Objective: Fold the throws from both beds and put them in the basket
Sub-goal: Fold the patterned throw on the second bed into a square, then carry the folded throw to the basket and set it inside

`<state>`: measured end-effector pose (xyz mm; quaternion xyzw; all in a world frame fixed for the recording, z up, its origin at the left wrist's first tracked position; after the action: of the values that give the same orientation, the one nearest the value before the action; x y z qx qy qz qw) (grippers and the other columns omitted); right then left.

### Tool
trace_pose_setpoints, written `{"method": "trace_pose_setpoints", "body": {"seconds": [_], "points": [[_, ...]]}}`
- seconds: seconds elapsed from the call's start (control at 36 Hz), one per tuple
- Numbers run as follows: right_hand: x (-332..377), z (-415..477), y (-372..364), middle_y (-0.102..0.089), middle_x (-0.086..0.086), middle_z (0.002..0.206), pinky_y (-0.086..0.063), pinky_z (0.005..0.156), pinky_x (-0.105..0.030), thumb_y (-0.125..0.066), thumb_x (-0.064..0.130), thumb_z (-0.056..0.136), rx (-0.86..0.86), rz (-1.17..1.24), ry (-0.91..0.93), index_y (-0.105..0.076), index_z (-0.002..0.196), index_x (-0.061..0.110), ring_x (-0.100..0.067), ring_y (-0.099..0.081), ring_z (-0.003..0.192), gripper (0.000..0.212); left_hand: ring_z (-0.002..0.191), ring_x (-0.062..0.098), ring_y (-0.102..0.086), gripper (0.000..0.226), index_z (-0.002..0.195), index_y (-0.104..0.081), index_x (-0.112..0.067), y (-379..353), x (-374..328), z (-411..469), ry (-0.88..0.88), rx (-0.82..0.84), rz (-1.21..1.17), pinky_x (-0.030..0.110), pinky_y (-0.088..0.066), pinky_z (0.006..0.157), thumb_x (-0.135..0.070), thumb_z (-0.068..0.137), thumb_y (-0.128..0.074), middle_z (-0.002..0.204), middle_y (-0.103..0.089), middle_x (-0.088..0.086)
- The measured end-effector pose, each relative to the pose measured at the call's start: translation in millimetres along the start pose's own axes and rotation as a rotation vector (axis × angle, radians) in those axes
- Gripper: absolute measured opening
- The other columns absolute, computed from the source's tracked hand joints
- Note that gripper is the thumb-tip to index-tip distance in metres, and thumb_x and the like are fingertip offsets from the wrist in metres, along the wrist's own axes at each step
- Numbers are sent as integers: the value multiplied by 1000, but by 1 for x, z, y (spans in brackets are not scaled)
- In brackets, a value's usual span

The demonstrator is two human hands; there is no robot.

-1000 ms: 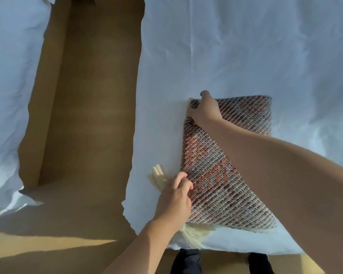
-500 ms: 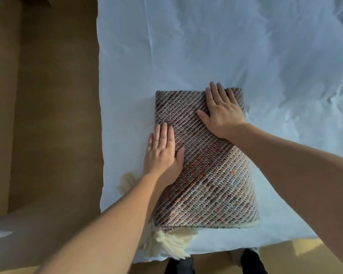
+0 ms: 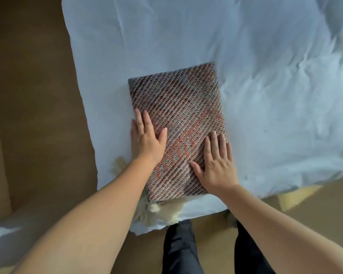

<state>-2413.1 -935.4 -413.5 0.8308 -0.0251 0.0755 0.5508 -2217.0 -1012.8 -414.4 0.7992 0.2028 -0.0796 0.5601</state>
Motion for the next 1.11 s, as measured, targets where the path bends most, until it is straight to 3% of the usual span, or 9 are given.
{"method": "trace_pose_setpoints", "body": {"seconds": [0.08, 0.19, 0.28, 0.36, 0.44, 0.64, 0.75, 0.89, 1.11], "points": [[-4, -22, -11, -4, -17, 158, -4, 117, -48, -16, 68, 92, 35, -21, -4, -7, 149, 4, -36, 4, 146, 86, 144, 34, -14, 80, 151, 5, -11, -1, 3, -18, 87, 6, -135, 40, -21, 117, -48, 96, -39, 159, 9, 15], [-12, -35, -13, 4, -14, 158, 0, 117, -46, -11, 72, 89, 66, 9, -42, -2, 149, 7, -35, 8, 145, 89, 146, 28, -11, 83, 150, 7, -5, 0, 3, -34, 199, 14, -267, 30, -14, 116, -45, 96, -43, 159, 0, 17], [-15, -29, -4, 14, -11, 158, 3, 119, -42, -10, 76, 84, 73, 155, -77, 9, 150, 12, -31, 12, 146, 94, 144, 29, -16, 88, 151, 3, -6, 6, 1, -33, 282, 25, -336, 35, -18, 116, -51, 93, -47, 158, -11, 17], [-25, 1, 14, -11, -13, 159, -21, 117, -43, -37, 66, 88, -9, 472, -230, -2, 152, 14, -30, -17, 145, 90, 134, 32, -37, 87, 149, -16, -7, 13, 1, -18, 394, 16, -492, 39, -34, 109, -56, 87, -53, 150, -29, 15], [-37, 41, 41, -46, -11, 143, -42, 102, -43, -53, 57, 88, -39, 784, -402, -17, 150, 17, -30, -49, 126, 82, 116, 30, -53, 75, 134, -40, -8, 16, 7, -2, 470, -19, -633, 43, -45, 99, -60, 83, -57, 131, -51, 11], [-47, 97, 64, -67, -7, 116, -54, 90, -40, -70, 47, 81, 158, 1171, -425, -57, 122, 17, -21, -68, 96, 52, 100, 21, -61, 62, 121, -55, -14, 19, 11, 8, 567, 82, -978, 42, -50, 93, -56, 78, -68, 115, -63, -1], [-41, 94, 80, -72, -8, 99, -58, 83, -42, -71, 43, 82, 144, 1175, -384, -64, 108, 13, -22, -71, 86, 40, 97, 22, -65, 50, 119, -58, -14, 35, 3, 4, 506, 105, -1034, 42, -53, 90, -45, 81, -70, 111, -67, 2], [-34, 69, 120, -70, -13, 101, -56, 83, -49, -62, 42, 89, 68, 1108, -351, -59, 107, 15, -29, -69, 90, 33, 93, 13, -60, 24, 108, -50, -25, 74, -29, -11, 317, 40, -934, 33, -47, 87, -38, 91, -61, 99, -60, -11], [-63, 1, 227, -69, -10, 97, -54, 83, -48, -59, 42, 91, -203, 1134, -371, -59, 105, 18, -26, -68, 87, 28, 96, 16, -63, 26, 107, -57, -23, 167, -120, -38, 44, 23, -869, 39, -52, 88, -42, 89, -61, 103, -66, -5]]}}
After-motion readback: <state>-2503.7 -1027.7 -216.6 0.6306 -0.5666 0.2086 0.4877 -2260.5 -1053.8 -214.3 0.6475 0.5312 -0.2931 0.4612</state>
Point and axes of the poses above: each hand's wrist, its own z-axis towards the middle knuckle, its own y-axis out of the back of the hand, x = y × z, the point moved 1 cm from there along z, towards the middle knuckle
